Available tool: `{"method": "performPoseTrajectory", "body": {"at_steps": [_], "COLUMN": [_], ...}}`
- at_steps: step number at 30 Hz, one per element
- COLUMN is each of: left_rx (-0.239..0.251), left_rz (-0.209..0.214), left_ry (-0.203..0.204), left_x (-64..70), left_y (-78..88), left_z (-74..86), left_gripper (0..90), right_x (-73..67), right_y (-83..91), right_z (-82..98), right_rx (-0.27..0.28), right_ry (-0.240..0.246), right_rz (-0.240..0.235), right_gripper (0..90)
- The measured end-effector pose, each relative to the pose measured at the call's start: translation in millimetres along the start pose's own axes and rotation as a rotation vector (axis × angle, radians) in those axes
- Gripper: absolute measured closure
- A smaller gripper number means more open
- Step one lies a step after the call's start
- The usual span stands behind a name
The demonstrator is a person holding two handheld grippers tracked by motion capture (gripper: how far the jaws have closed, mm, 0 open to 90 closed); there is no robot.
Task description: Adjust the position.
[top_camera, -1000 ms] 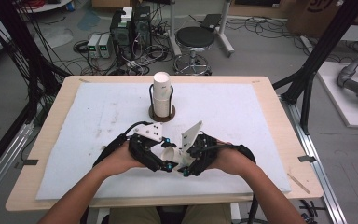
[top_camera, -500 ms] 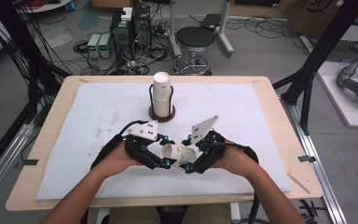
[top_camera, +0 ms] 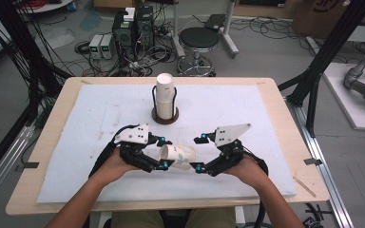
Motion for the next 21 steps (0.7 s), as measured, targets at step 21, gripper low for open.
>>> {"method": "performPoseTrajectory", "body": {"at_steps": [21], "left_rx": [0.096], "left_rz": [0.004], "left_ry": [0.008], "left_x": [4.0], "left_y": [3.1], "left_z": [2.5], "left_gripper": [37.5], "right_x": [-3.6], "right_y": [-1.0], "right_z": [30.5], "right_rx": [0.155], "right_ry": [-0.083], "right_rz": [-0.006], "right_gripper": [20.2]}}
Point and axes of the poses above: each handheld gripper's, and its own axes: y roughly backward along the jaws, z roughly out of its underside, x roughly to its right, the point moved 8 cm from there along -y, roughly forward along the jaws, and after that the axes turned 2 degrees about x, right-handed, at the moved point
